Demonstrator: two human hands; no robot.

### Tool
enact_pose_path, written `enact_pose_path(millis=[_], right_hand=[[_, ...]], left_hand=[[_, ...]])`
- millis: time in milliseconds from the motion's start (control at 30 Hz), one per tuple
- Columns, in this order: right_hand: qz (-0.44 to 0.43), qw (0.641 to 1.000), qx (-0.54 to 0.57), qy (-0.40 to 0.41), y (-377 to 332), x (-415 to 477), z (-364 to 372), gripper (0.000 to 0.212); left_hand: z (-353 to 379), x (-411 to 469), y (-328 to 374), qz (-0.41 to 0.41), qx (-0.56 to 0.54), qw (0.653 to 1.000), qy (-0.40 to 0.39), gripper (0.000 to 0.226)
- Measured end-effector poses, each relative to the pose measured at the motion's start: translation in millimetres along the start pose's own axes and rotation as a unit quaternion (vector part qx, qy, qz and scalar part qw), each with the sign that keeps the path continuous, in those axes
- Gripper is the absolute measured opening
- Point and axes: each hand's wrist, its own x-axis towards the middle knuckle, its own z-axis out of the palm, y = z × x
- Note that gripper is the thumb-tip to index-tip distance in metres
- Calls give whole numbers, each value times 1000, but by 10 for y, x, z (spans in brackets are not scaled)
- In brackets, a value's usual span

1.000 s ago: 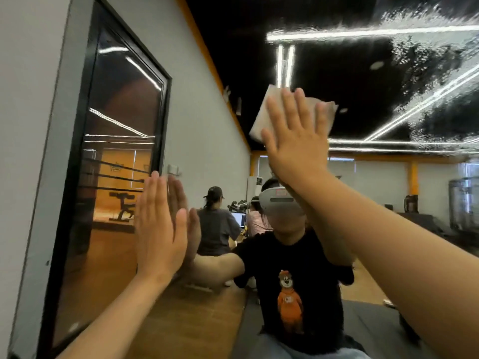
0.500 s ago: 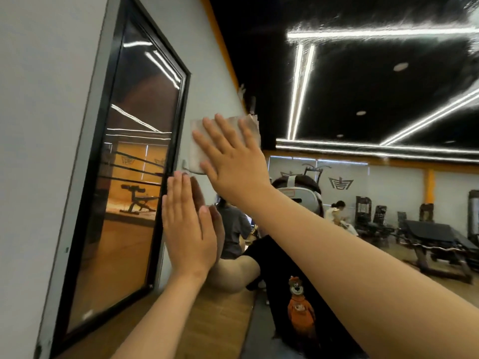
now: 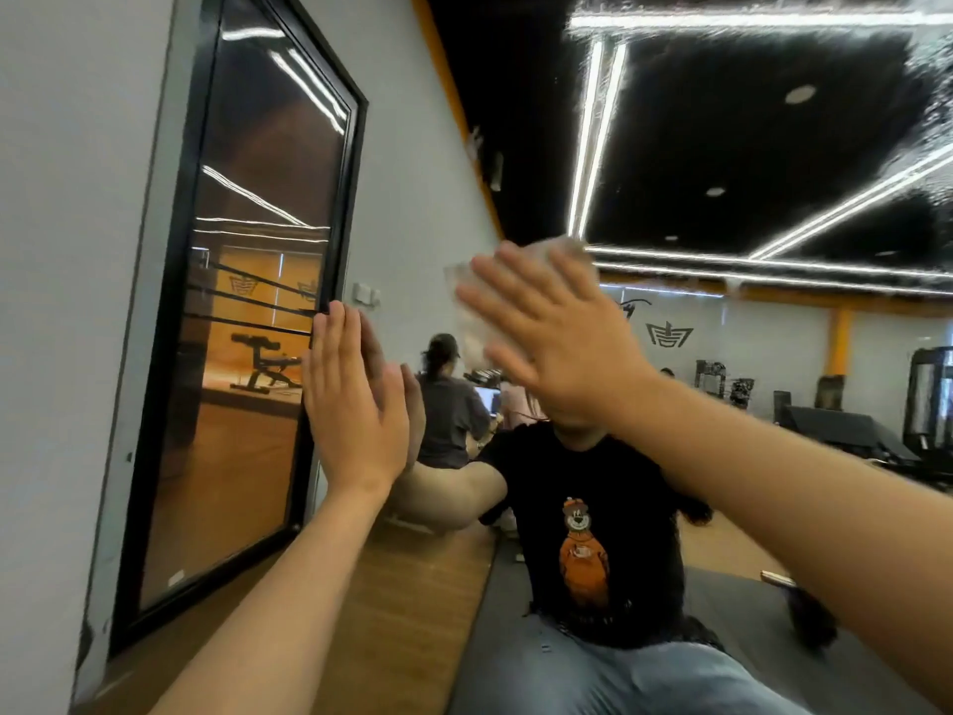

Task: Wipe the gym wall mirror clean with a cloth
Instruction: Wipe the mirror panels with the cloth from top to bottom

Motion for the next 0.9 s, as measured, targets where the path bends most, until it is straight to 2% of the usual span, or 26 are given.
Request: enact_pose_path(millis=[133,233,300,533,667,733,833,900], right_hand=[[115,993,2,-9,587,50,-193,59],[188,982,-7,-7,450,11,-167,61],[206,978,-9,-1,232,-91,-105,60],[63,998,11,-26,-531,-1009,11,59],[-28,998,3,-53,-298,-1162,-3,58],[15,999,7,-40,-2,-1078,-52,56],[152,988,7,-2,568,-865,-178,54],[214,977,3,4,857,-784,-250,54]], left_hand=[[13,6,-5,-2,19,1000,1,63],[8,8,-9,-5,26,1000,2,64],[4,6,-8,-4,30,1000,2,64],[-11,4,5,-3,43,999,-7,65],[-26,8,26,-1,45,999,-9,66],[-27,10,28,1,47,999,-9,66],[-22,8,23,1,43,999,-9,65],[-20,9,19,3,48,999,-10,64]])
